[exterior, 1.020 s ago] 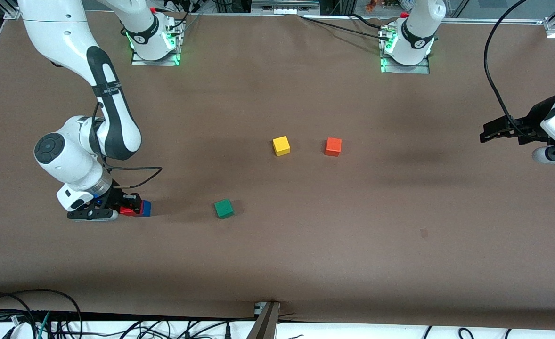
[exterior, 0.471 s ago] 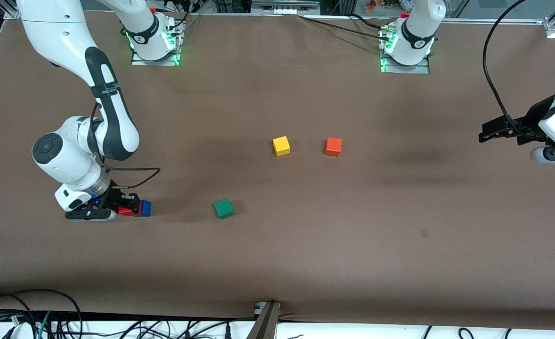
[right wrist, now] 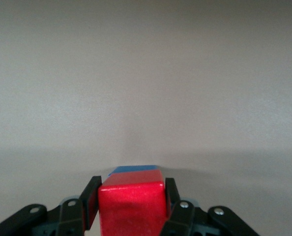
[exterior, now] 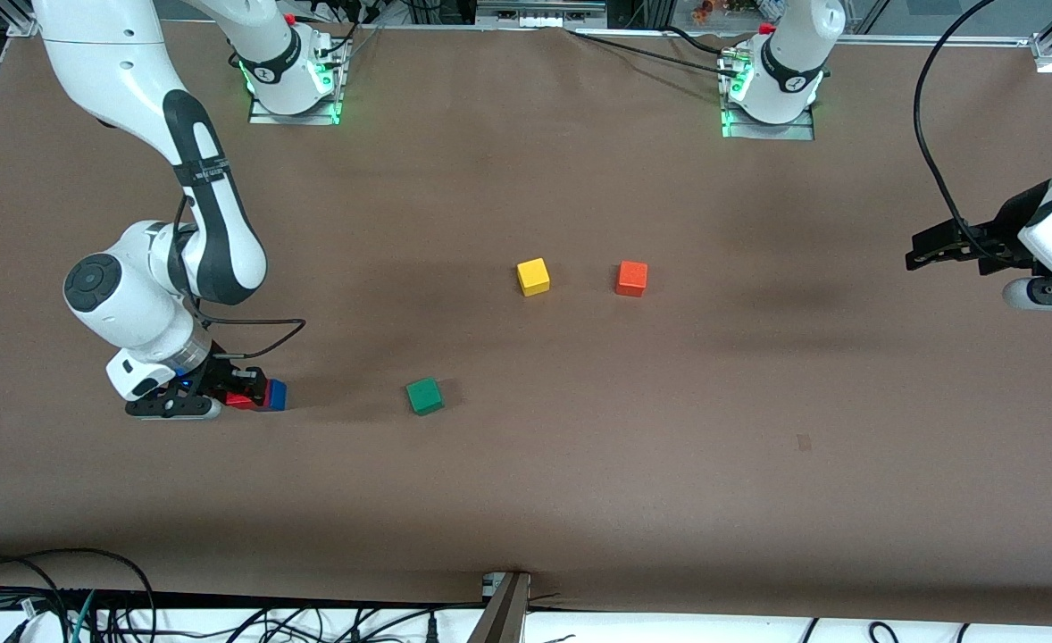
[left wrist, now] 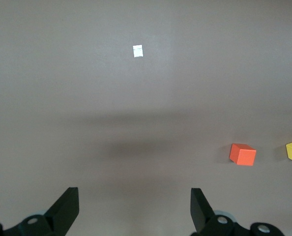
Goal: Pass red block to right arm, stack on blue
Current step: 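Lower the red cube onto the blue cube with the right gripper, then open the right gripper and lift it off the stacked cubes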
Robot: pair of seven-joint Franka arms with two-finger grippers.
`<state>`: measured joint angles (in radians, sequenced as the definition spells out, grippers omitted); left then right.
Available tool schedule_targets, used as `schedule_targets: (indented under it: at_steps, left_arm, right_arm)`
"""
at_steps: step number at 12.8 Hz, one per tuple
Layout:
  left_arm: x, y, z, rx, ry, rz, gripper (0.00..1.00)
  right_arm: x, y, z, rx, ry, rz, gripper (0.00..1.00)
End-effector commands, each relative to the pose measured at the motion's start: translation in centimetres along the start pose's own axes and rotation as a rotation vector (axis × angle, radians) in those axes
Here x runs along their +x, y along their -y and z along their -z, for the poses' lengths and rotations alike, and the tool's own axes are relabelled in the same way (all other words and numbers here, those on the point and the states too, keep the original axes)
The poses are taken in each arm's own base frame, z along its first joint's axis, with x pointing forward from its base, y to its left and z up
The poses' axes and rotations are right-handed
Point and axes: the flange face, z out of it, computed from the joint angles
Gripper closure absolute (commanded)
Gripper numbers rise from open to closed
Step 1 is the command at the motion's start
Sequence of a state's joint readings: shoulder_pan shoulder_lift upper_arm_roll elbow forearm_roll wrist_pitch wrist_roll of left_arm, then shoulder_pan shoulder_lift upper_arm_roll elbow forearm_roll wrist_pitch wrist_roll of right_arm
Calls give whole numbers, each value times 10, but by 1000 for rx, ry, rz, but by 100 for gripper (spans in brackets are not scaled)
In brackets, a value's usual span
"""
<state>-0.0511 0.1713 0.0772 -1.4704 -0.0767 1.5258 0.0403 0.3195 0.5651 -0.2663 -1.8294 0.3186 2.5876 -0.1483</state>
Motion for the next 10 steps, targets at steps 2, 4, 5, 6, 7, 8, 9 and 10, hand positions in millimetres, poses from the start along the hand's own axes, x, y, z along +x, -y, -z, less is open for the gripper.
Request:
schedule_targets:
  at_steps: [2, 4, 5, 6, 7, 8, 9, 10]
  left_arm:
    - [-1, -2, 5, 6, -2, 4, 0]
    - [-1, -2, 5, 7, -3, 4, 0]
    - [-1, -2, 5, 7, -2, 4, 0]
    - [-1, -2, 5, 7, -3, 4, 0]
    - [-1, -2, 5, 7, -3, 4, 0]
    - [-1, -1, 4, 7, -2, 4, 0]
    - [-1, -2, 4, 7, -2, 3, 0]
    - [-1, -2, 4, 7, -2, 4, 0]
  right_arm:
    - [2, 2, -4, -4, 0, -14, 66]
    - [2, 4, -4, -3, 0, -16, 66]
    - [2, 4, -4, -3, 0, -19, 66]
    - [1, 5, -4, -3, 0, -18, 66]
    - [1, 5, -4, -4, 0, -16, 66]
    - [1, 5, -6, -5, 3, -16, 66]
    - [1, 5, -6, -5, 3, -15, 66]
    - [1, 5, -6, -5, 1, -15, 66]
